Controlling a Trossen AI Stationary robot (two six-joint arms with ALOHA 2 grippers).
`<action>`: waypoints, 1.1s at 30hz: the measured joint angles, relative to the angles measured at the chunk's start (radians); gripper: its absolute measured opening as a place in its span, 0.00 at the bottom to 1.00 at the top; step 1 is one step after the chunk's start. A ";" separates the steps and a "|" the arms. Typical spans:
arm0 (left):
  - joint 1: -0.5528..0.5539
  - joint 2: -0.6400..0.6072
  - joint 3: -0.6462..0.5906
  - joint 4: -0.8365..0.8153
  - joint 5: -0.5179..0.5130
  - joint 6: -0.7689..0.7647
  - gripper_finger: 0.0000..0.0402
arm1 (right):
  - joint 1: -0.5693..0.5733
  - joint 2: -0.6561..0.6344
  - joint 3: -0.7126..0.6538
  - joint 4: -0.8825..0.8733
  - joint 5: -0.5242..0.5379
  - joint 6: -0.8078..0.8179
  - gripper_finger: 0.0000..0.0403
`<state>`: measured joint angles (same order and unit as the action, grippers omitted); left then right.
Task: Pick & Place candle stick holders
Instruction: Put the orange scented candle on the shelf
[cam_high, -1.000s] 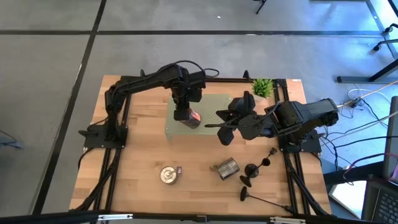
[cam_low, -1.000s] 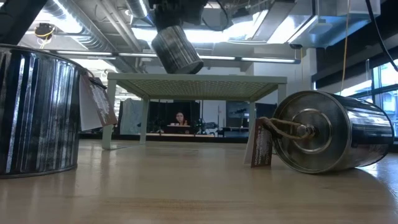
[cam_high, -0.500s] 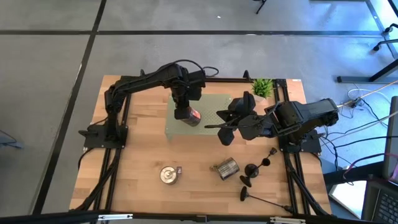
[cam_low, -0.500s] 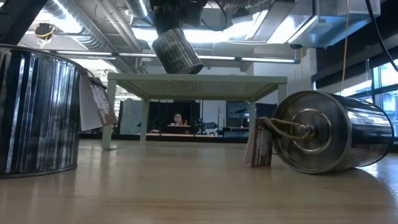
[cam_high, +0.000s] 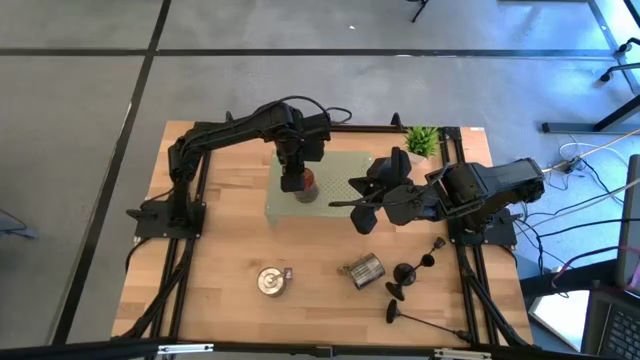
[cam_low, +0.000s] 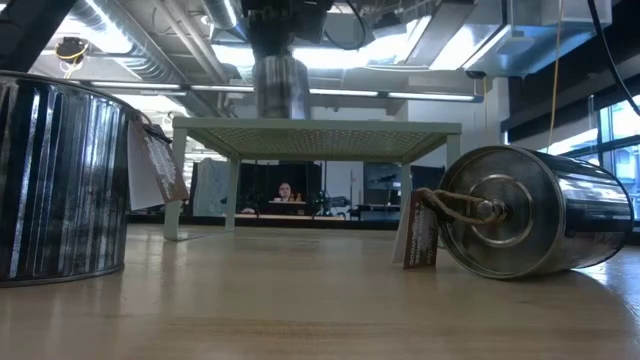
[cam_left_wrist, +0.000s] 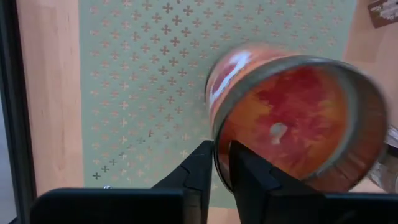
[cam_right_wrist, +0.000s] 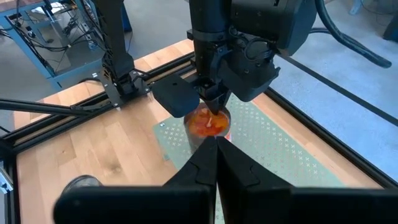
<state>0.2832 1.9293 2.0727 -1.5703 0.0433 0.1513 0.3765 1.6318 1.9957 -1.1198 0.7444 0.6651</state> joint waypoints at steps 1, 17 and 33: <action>0.000 0.000 0.000 -0.001 -0.003 0.000 0.14 | 0.000 0.000 0.000 0.000 0.000 0.000 0.01; 0.000 -0.025 0.000 -0.001 -0.047 -0.005 0.20 | 0.000 0.000 0.000 0.000 0.001 0.000 0.01; -0.054 -0.054 0.167 -0.001 0.108 -0.070 0.03 | -0.004 0.000 0.000 0.001 -0.005 0.000 0.01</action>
<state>0.2295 1.8755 2.2398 -1.5711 0.1515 0.0808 0.3729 1.6318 1.9957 -1.1191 0.7392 0.6647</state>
